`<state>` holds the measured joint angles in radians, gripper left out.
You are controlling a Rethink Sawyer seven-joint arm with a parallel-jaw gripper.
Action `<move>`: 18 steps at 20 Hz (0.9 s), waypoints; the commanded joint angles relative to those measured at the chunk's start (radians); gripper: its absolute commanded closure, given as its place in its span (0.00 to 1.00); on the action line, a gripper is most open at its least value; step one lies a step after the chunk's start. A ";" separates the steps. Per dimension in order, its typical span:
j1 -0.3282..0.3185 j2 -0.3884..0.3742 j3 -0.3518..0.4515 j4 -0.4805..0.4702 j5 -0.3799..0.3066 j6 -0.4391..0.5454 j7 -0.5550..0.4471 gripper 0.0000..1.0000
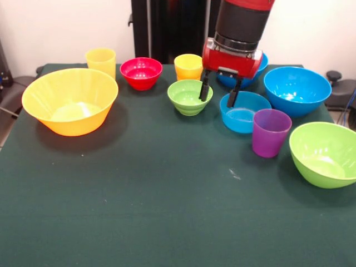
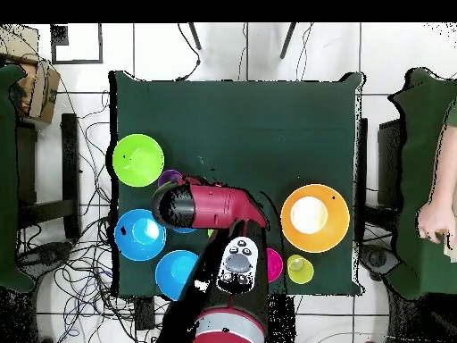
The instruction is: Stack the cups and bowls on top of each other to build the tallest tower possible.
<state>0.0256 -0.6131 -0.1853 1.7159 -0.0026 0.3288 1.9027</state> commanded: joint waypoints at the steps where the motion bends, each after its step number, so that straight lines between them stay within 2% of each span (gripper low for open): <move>1: -0.002 -0.031 0.063 0.098 -0.076 -0.064 0.071 0.00; 6: -0.024 -0.056 0.078 0.131 -0.073 -0.076 0.062 0.00; 18: -0.016 -0.046 0.067 0.136 -0.070 -0.105 0.074 0.00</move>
<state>0.0101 -0.6741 -0.1856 1.8093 -0.0024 0.2787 1.9027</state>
